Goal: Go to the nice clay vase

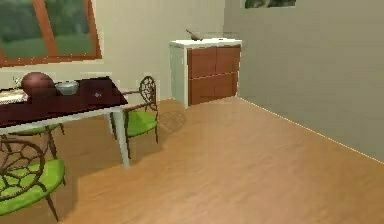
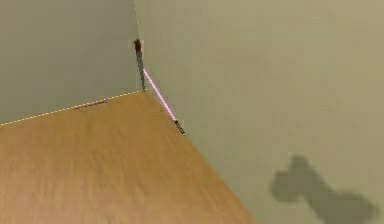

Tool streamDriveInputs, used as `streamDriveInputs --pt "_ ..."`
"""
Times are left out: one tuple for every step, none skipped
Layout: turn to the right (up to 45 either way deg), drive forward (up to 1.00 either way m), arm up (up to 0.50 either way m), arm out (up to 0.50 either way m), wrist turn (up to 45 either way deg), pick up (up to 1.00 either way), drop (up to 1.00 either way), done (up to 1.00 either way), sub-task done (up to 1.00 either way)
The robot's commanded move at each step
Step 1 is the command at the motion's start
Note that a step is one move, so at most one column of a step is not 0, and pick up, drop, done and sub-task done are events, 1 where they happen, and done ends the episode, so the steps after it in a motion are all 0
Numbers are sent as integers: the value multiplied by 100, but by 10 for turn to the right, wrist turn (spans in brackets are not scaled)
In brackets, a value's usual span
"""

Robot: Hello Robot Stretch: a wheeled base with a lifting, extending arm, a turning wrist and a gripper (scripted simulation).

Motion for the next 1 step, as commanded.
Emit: streamDriveInputs --pt "60 0 0 0 0 0 0 0 0"
